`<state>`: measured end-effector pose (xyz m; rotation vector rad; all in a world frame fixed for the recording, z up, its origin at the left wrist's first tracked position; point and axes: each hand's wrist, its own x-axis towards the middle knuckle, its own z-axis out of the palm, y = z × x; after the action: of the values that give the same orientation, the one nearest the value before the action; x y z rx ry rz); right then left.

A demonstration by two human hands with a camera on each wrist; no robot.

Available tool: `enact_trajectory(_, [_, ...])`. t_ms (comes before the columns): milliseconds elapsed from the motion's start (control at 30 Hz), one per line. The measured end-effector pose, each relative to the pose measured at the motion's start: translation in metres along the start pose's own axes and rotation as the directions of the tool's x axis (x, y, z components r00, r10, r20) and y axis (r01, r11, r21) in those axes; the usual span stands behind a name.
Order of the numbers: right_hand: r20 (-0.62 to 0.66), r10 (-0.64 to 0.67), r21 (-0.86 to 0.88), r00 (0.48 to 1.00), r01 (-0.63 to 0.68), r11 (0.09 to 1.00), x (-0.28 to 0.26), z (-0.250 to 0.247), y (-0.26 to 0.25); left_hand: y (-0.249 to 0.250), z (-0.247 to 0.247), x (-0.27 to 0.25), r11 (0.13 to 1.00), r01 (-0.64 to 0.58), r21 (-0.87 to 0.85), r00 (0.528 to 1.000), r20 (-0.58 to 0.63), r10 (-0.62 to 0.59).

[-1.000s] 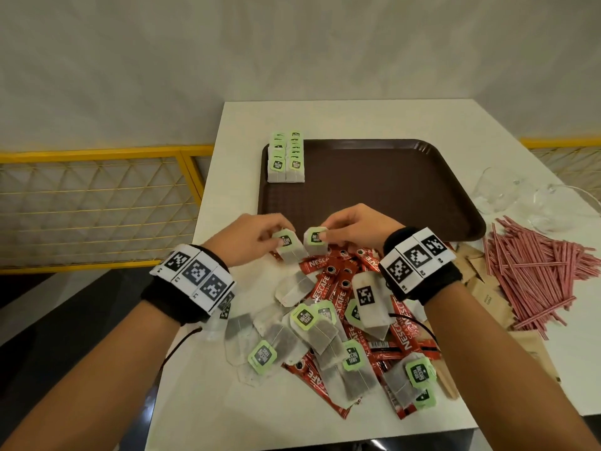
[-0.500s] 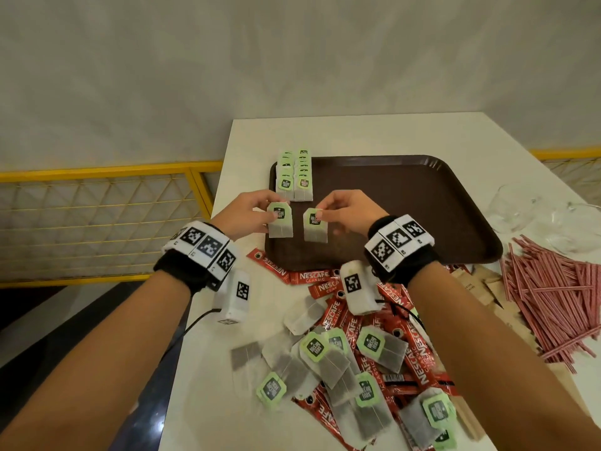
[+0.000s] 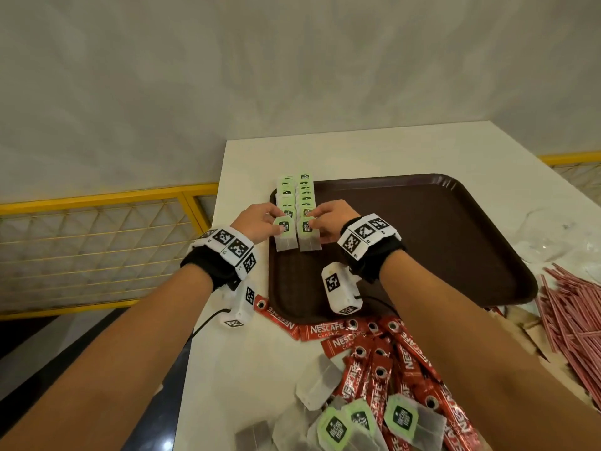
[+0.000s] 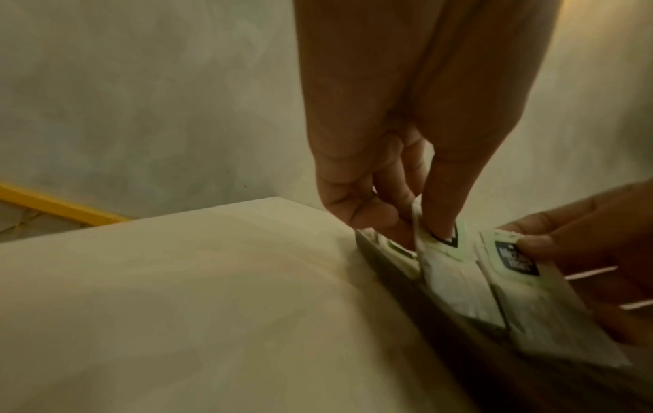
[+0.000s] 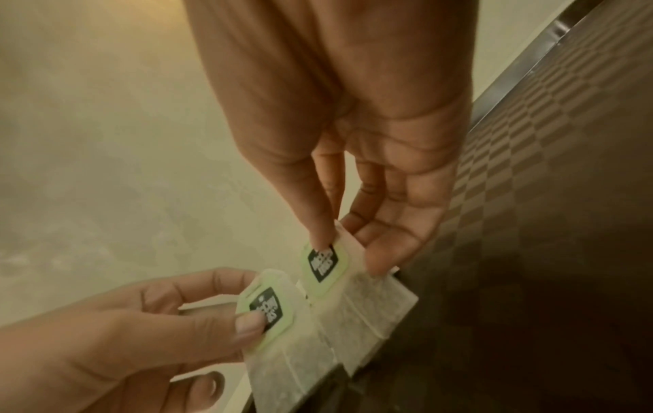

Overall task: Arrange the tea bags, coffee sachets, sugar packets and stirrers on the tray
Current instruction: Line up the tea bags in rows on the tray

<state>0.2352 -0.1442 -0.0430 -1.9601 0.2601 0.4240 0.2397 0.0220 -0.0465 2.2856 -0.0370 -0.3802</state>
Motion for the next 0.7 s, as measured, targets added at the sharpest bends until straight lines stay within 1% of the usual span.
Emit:
enact_trajectory(100, [-0.065, -0.022, -0.069, 0.998, 0.018, 0.997, 0.014, 0.002, -0.002, -0.002, -0.002, 0.012, 0.994, -0.027, 0.103, 0.999, -0.021, 0.03])
enact_trajectory(167, [-0.088, -0.042, -0.09, 0.995, 0.034, 0.995, 0.019, 0.002, -0.003, -0.003, -0.003, 0.016, 0.986, -0.049, 0.156, 0.997, -0.048, 0.057])
enact_trajectory(233, [-0.101, -0.066, -0.117, 0.993, 0.054, 0.992, 0.022, 0.002, -0.003, -0.002, -0.004, 0.019, 0.977, -0.078, 0.199, 0.995, -0.048, 0.089])
enact_trajectory(433, [-0.126, -0.091, -0.204, 0.988, 0.064, 0.977, 0.027, 0.002, 0.0, -0.001, -0.002, 0.027, 0.963, -0.124, 0.239, 0.989, -0.047, 0.139])
enact_trajectory(700, [-0.151, -0.067, -0.171, 0.986, 0.041, 0.984, 0.033, 0.003, 0.006, -0.001, -0.004, 0.029, 0.966, -0.137, 0.219, 0.985, -0.069, 0.156])
